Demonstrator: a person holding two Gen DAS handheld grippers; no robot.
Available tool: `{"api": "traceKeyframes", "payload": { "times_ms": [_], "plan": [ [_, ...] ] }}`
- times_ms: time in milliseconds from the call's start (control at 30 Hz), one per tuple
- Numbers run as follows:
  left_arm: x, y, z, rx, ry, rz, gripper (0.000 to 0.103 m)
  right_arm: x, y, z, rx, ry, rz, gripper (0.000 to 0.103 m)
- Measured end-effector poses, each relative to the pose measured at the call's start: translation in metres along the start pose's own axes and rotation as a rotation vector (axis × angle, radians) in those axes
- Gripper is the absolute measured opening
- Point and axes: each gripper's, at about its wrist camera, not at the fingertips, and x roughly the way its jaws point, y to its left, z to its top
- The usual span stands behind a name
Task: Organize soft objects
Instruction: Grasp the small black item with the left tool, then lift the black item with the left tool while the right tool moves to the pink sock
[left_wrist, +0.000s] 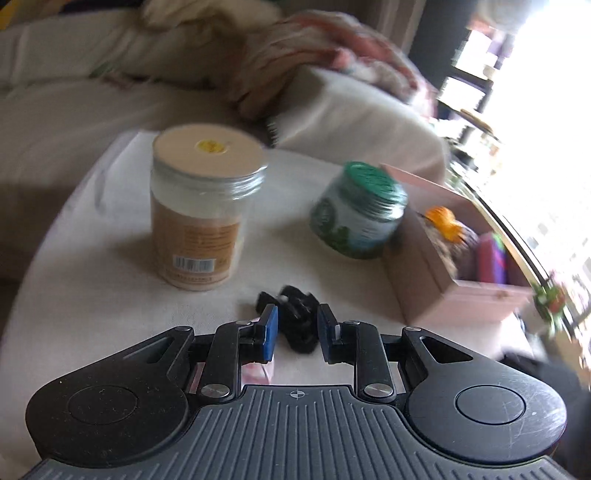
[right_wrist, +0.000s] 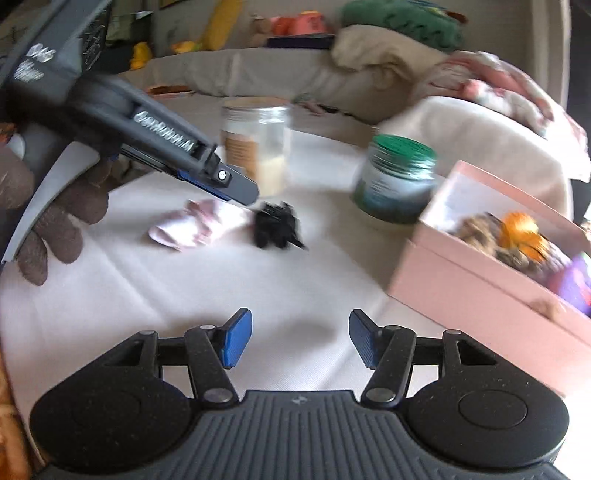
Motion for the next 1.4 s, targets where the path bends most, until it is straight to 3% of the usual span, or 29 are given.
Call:
{"api": "traceKeyframes", "payload": {
  "times_ms": [133,200,367,500,633,833,967,1267,1400],
  "plan": [
    [0.018,0.004,0.008,-0.080,-0.002,0.006,0.026,-0.002,-0.006,-0.003,0.047,-0.026,0.024,0.059],
    [0.026,-0.002,0.010,-0.056,0.005,-0.025,0.027,0.000,-0.009,-0.003,0.064,-0.010,0.041,0.059],
    [0.035,-0.044,-0.003,0.227,0.021,-0.062,0.033,0.000,-0.014,-0.003,0.099,-0.010,0.061,0.061],
    [0.033,-0.068,-0.020,0.412,0.000,0.034,0.039,0.000,-0.013,-0.003,0.099,-0.010,0.062,0.061],
    [0.026,-0.077,-0.028,0.487,-0.034,0.125,0.039,0.000,-0.012,-0.003,0.099,-0.010,0.062,0.061],
    [0.022,-0.070,-0.024,0.472,-0.027,0.159,0.039,0.000,-0.012,-0.003,0.099,-0.010,0.062,0.062],
    [0.027,-0.063,-0.022,0.416,0.006,0.094,0.041,0.000,-0.012,-0.003,0.098,-0.010,0.062,0.062],
    [0.038,-0.063,-0.030,0.435,0.016,0.065,0.043,-0.001,-0.011,-0.003,0.099,-0.010,0.062,0.063],
    [0.030,-0.066,-0.036,0.507,-0.016,0.033,0.038,0.000,-0.011,-0.003,0.098,-0.009,0.063,0.063]
  ]
}}
